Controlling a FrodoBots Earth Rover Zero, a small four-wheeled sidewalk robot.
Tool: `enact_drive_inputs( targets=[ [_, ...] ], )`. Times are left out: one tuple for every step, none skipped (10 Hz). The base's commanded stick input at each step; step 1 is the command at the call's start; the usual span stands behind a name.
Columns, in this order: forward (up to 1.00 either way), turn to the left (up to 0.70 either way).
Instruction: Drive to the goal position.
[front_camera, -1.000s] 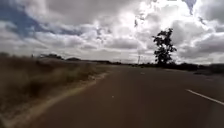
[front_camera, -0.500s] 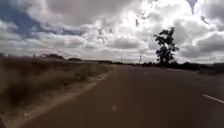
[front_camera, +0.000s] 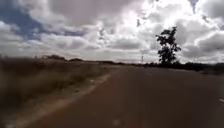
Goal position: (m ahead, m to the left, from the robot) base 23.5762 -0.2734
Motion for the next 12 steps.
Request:
enact_drive_inputs(
  targets=[
    [0.85,-0.25],
    [0.85,-0.25],
    [0.85,-0.25],
    [0.85,-0.25],
    [0.85,-0.23],
    [0.85,-0.16],
    [0.85,0.00],
    [0.85,0.00],
    [0.85,0.00],
    [0.85,0.00],
    [0.85,0.00],
    [0.85,0.00]
  ],
)
